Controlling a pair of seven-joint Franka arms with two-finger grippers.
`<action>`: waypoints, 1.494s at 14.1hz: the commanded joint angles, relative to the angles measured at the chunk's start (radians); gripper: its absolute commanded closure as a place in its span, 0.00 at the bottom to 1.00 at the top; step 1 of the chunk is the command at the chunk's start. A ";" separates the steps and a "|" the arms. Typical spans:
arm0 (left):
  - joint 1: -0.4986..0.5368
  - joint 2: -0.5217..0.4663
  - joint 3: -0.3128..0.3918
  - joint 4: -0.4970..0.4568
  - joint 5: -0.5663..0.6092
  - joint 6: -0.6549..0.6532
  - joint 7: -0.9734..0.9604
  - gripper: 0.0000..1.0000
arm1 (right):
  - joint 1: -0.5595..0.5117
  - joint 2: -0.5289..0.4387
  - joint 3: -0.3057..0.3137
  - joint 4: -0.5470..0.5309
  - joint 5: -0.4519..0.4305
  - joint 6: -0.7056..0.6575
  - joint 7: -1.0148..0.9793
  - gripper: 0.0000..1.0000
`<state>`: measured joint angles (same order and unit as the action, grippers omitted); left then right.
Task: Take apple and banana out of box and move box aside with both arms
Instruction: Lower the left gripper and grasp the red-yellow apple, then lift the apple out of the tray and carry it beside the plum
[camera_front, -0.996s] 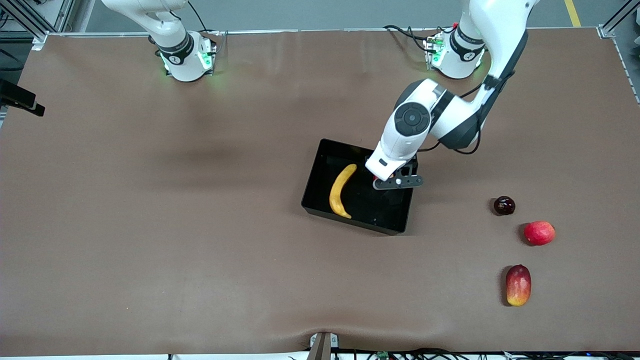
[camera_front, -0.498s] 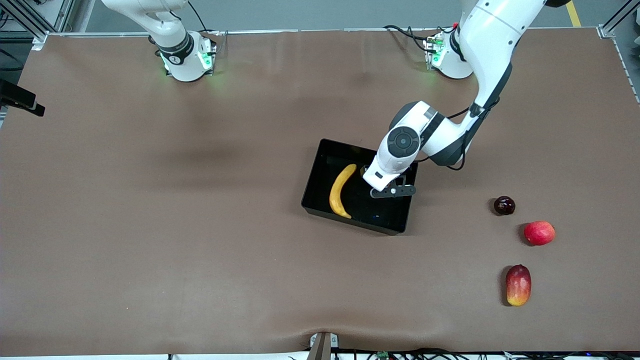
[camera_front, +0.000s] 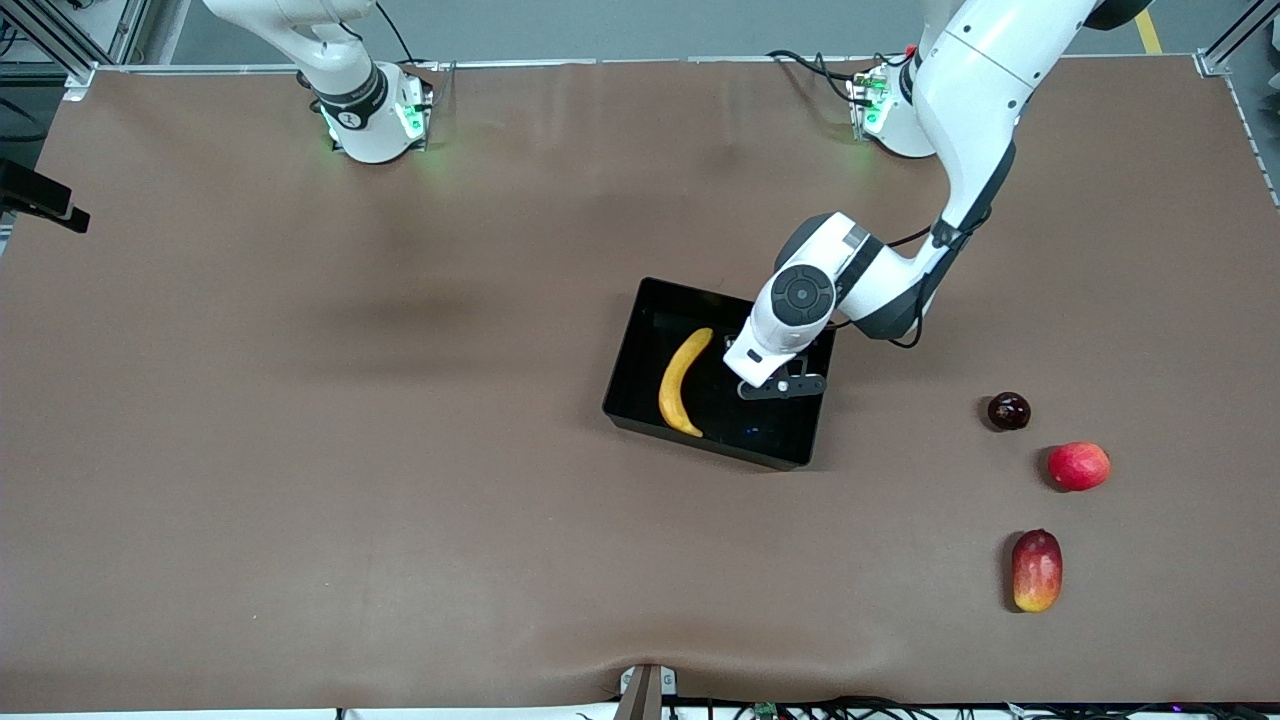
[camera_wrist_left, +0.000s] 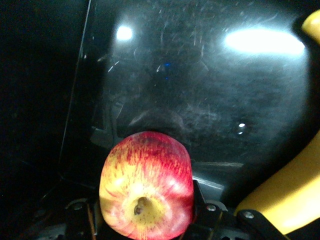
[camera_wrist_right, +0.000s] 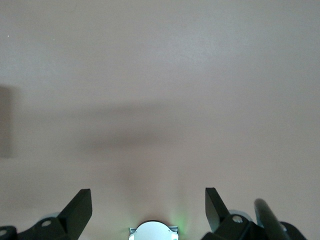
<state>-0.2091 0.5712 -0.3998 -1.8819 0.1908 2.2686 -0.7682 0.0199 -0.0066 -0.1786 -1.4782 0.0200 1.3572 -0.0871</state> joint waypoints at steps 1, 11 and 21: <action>-0.006 -0.022 -0.004 0.073 0.025 -0.038 -0.025 1.00 | -0.024 0.004 0.014 0.009 0.021 -0.006 0.003 0.00; 0.154 -0.163 0.013 0.253 0.027 -0.271 0.187 1.00 | -0.026 0.004 0.014 0.009 0.021 -0.006 0.003 0.00; 0.342 -0.051 0.013 0.098 0.130 -0.120 0.302 1.00 | -0.086 0.016 0.016 0.013 0.117 -0.004 0.001 0.00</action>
<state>0.1117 0.5238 -0.3757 -1.7319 0.2826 2.0848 -0.4681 -0.0371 -0.0003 -0.1790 -1.4782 0.1125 1.3585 -0.0876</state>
